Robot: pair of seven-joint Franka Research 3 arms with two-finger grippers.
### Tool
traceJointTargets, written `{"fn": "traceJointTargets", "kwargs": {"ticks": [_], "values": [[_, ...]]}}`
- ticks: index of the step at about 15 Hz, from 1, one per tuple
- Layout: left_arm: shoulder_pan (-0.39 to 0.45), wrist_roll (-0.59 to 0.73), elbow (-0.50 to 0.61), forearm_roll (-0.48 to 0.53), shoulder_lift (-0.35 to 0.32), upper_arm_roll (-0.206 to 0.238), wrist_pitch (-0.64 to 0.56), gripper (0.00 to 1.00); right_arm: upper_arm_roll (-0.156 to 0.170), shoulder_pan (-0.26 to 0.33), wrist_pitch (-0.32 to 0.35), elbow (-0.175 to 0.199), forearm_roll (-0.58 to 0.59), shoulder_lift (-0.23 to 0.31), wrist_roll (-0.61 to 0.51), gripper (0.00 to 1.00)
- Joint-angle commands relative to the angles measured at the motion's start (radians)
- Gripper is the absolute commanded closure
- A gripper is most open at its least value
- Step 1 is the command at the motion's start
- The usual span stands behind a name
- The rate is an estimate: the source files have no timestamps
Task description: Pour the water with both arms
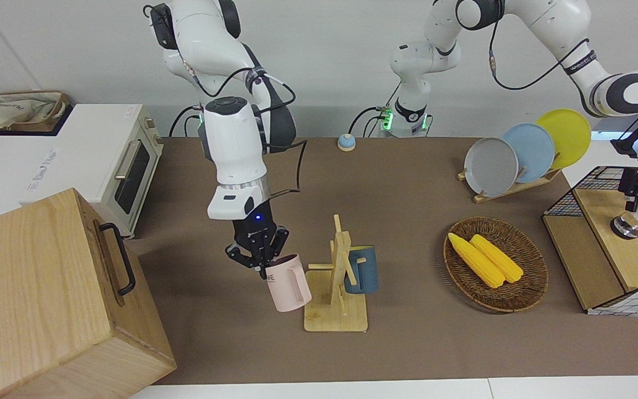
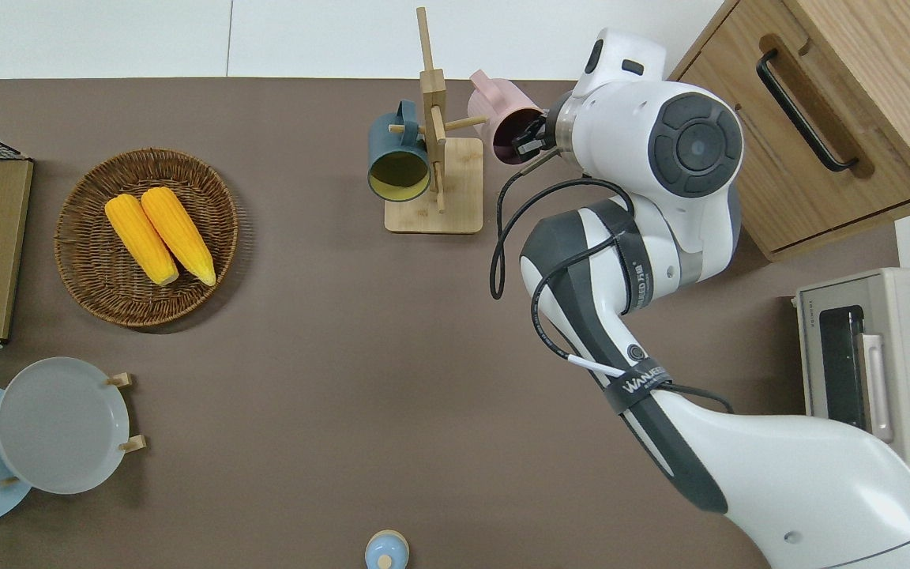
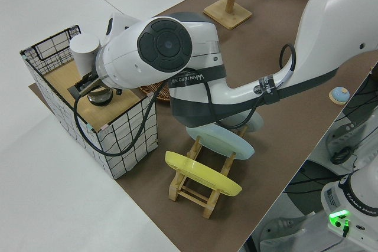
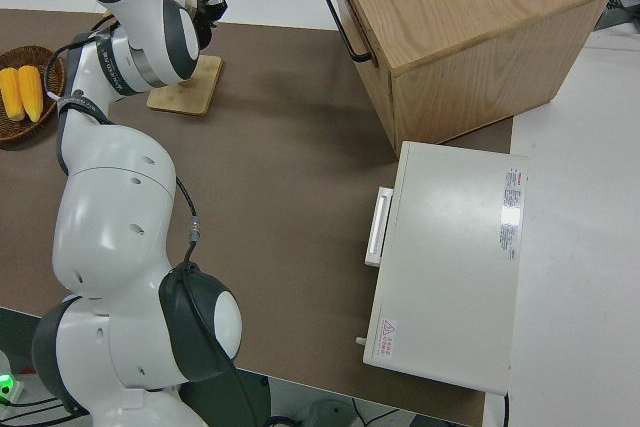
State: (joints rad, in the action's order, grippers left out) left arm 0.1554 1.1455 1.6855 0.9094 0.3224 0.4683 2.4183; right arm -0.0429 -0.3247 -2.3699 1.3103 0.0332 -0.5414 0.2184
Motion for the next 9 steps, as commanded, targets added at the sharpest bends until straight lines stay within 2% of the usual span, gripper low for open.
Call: {"fn": "traceJointTargets", "kwargs": {"ticks": [1, 4, 6, 7, 9], "values": [[0.000, 0.025, -0.004, 0.031, 0.011, -0.004, 0.015, 0.30, 0.015, 0.045, 0.041, 0.003, 0.013, 0.023, 0.071, 1.000], [-0.002, 0.014, -0.017, 0.029, 0.012, -0.004, 0.015, 0.80, 0.014, 0.053, 0.084, 0.004, -0.006, 0.029, 0.062, 1.000], [-0.002, 0.002, -0.021, 0.028, 0.012, -0.002, 0.015, 0.90, 0.014, 0.061, 0.156, 0.004, -0.007, 0.037, 0.046, 1.000], [-0.002, -0.007, -0.026, 0.026, 0.012, -0.002, 0.015, 1.00, 0.014, 0.061, 0.208, 0.004, -0.006, 0.043, 0.033, 1.000], [-0.004, -0.024, -0.044, 0.019, 0.012, 0.001, 0.007, 1.00, 0.012, 0.052, 0.308, 0.006, -0.003, 0.055, 0.001, 1.000]]}}
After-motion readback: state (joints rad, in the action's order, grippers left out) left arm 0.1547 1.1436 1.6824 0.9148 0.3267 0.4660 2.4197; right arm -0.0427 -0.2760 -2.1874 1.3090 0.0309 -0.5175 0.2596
